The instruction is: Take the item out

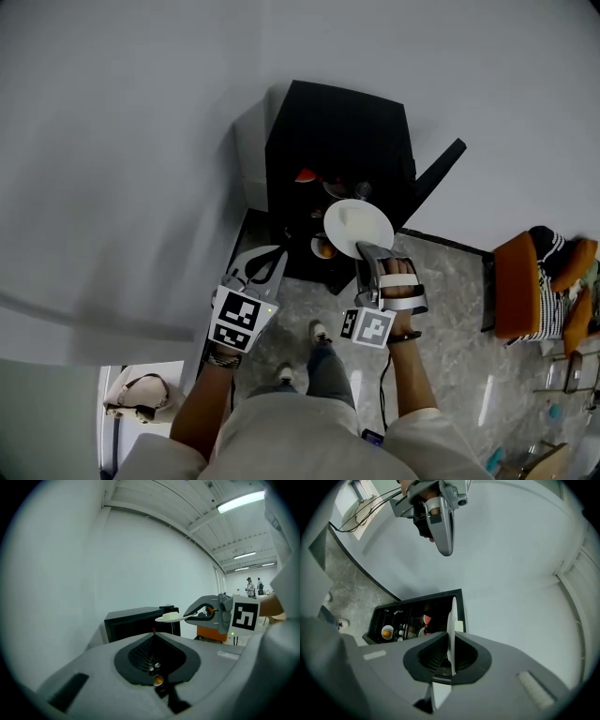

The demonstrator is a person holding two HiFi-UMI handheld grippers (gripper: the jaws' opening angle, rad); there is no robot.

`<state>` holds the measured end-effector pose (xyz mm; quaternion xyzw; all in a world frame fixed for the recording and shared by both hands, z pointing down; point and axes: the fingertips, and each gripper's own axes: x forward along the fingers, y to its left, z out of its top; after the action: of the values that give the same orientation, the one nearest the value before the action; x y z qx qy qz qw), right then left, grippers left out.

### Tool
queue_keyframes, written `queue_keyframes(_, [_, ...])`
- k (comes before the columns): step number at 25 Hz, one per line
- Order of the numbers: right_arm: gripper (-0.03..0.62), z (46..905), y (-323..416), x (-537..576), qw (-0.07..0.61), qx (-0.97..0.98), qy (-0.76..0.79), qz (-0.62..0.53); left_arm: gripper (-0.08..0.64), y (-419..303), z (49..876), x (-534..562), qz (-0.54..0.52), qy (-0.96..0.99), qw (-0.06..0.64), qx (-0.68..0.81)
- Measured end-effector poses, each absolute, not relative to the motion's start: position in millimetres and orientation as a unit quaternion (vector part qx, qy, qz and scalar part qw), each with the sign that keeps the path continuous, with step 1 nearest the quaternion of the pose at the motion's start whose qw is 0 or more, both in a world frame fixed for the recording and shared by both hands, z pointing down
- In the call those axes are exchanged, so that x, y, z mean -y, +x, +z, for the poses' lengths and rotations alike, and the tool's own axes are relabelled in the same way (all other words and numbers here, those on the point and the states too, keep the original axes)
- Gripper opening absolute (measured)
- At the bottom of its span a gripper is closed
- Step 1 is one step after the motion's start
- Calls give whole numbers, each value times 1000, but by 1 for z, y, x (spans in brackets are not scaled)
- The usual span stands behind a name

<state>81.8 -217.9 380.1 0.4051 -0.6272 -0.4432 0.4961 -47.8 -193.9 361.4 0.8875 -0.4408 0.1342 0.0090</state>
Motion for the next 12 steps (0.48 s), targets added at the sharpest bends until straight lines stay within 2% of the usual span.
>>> queue_keyframes(12, [21, 344, 103, 157, 499, 624, 422, -429, 6, -40, 339, 164, 117, 898, -4, 424])
